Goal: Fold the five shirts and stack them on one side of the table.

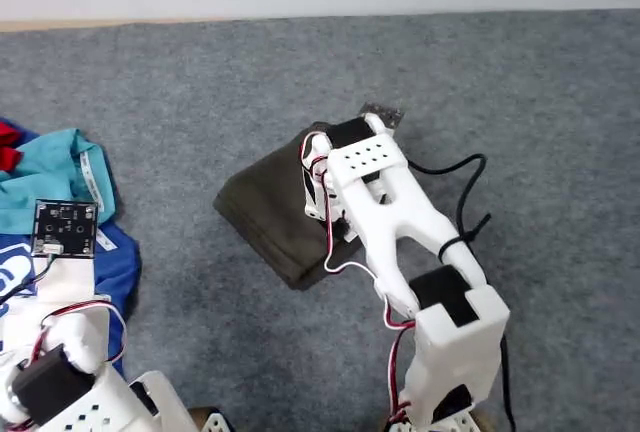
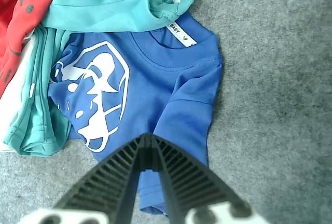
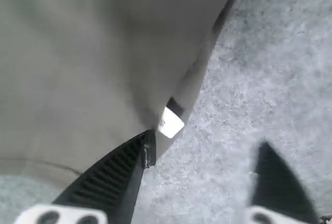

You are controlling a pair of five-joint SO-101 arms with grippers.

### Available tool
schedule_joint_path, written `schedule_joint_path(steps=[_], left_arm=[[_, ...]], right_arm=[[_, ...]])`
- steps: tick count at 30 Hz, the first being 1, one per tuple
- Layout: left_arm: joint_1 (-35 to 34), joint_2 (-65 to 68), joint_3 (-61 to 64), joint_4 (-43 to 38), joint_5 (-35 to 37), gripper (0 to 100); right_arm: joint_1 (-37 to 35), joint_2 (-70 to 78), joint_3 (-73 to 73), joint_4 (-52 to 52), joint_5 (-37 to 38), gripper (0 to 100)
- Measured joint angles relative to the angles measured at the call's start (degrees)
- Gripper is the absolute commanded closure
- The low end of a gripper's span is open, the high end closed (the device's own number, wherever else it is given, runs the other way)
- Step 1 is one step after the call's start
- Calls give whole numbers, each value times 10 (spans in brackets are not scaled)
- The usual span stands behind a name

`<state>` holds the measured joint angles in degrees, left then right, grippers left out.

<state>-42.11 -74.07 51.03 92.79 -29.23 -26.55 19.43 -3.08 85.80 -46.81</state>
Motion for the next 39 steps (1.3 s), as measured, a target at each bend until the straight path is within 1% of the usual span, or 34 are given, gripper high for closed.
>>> schedule_joint_path(steps=[3,5,22,30,32,37,39], left_arm=[[0,0,0,0,0,996],[0,0,0,0,0,996],[0,0,0,0,0,996],[0,0,0,0,0,996],[0,0,0,0,0,996],[0,0,0,0,0,996],[0,0,0,0,0,996]], right_arm=[[-2,14,0,-35,0,626],[-1,23,0,-58,-1,652],[-3,106,-2,-190,-1,656],[-3,110,-2,-210,-2,665],[-3,111,-2,-210,-2,705],[0,111,-2,-210,-2,866],[4,110,-1,-209,-2,915]])
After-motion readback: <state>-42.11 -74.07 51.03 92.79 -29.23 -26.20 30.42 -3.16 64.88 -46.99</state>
